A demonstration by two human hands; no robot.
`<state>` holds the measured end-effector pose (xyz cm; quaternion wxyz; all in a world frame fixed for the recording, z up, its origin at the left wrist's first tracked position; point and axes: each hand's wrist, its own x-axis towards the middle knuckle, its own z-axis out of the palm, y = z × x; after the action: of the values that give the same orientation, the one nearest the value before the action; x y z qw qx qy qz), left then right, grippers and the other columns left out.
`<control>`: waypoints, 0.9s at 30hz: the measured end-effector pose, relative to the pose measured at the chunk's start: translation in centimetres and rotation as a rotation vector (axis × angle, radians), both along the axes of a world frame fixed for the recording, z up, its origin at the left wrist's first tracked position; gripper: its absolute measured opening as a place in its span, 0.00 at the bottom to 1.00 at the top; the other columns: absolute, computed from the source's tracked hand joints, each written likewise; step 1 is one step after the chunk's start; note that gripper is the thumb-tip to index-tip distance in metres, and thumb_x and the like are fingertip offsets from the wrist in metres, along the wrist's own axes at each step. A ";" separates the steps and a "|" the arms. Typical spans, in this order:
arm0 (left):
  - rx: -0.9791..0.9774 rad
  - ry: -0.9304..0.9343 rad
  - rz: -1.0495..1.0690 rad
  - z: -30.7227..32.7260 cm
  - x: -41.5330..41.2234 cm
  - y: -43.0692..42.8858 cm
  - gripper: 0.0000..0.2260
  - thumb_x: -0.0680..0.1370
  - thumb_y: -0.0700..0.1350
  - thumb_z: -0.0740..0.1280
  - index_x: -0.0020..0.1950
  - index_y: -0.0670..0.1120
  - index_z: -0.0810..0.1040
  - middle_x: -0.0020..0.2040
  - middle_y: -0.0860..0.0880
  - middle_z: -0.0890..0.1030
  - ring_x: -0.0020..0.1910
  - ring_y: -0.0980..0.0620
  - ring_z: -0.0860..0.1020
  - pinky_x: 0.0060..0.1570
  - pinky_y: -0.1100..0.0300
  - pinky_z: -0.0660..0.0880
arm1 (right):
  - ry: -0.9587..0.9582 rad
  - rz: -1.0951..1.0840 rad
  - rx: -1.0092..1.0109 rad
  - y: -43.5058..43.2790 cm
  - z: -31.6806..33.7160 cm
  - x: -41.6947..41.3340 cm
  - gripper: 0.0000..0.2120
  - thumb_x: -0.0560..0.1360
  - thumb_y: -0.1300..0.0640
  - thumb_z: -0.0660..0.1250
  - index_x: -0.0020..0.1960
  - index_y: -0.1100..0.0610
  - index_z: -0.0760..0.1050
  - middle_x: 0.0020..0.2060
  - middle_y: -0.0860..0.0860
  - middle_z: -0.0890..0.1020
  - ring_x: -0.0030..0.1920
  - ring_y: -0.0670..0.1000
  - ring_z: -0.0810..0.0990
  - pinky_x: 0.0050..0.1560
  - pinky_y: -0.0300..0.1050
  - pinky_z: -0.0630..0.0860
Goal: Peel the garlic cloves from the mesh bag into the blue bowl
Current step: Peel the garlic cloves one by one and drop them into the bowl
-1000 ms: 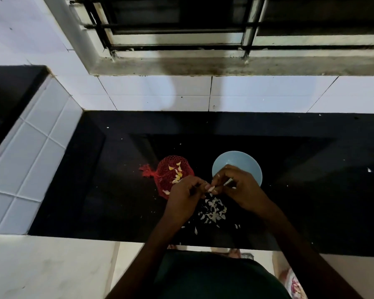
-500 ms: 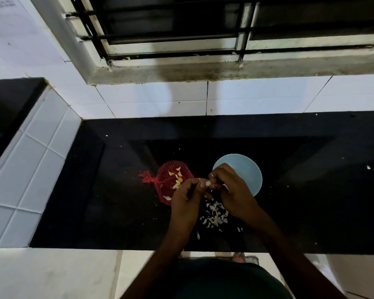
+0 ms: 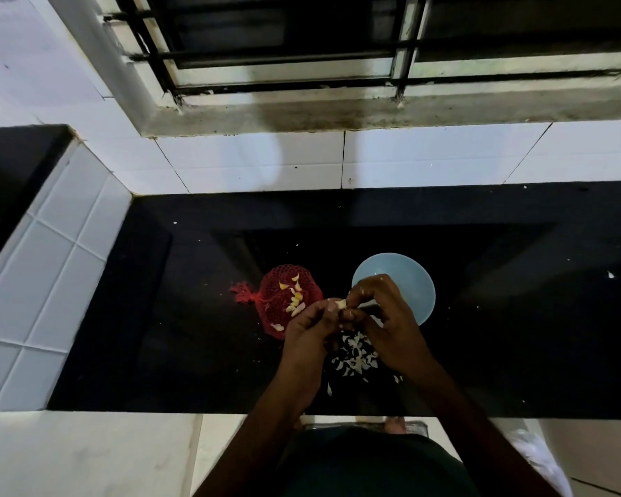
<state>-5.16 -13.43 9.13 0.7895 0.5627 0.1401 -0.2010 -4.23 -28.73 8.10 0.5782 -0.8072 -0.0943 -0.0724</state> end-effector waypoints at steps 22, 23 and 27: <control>0.275 -0.548 0.012 -0.2 0.4 -2.0 0.07 0.84 0.40 0.63 0.49 0.46 0.78 0.45 0.44 0.80 0.46 0.47 0.79 0.49 0.47 0.77 | -0.181 0.081 -0.204 -1.1 3.2 1.1 0.09 0.74 0.74 0.63 0.46 0.61 0.73 0.47 0.49 0.74 0.48 0.48 0.75 0.46 0.41 0.74; 0.283 -0.552 0.024 -0.3 0.4 -2.1 0.06 0.85 0.41 0.63 0.50 0.46 0.78 0.46 0.45 0.81 0.47 0.47 0.79 0.50 0.46 0.77 | -0.194 0.061 -0.226 -0.9 3.0 1.1 0.07 0.74 0.71 0.63 0.46 0.60 0.73 0.47 0.49 0.74 0.48 0.49 0.75 0.46 0.43 0.74; 0.283 -0.508 0.040 -0.6 0.3 -2.0 0.07 0.85 0.45 0.61 0.57 0.47 0.79 0.52 0.46 0.81 0.52 0.46 0.81 0.54 0.45 0.79 | -0.181 -0.046 -0.234 0.5 2.1 0.7 0.07 0.77 0.63 0.62 0.51 0.53 0.70 0.51 0.42 0.70 0.51 0.41 0.72 0.48 0.31 0.69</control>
<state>-4.86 -15.46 8.55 0.7168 0.6966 -0.0246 -0.0166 -3.55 -28.28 10.22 0.4674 -0.8613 -0.1351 -0.1466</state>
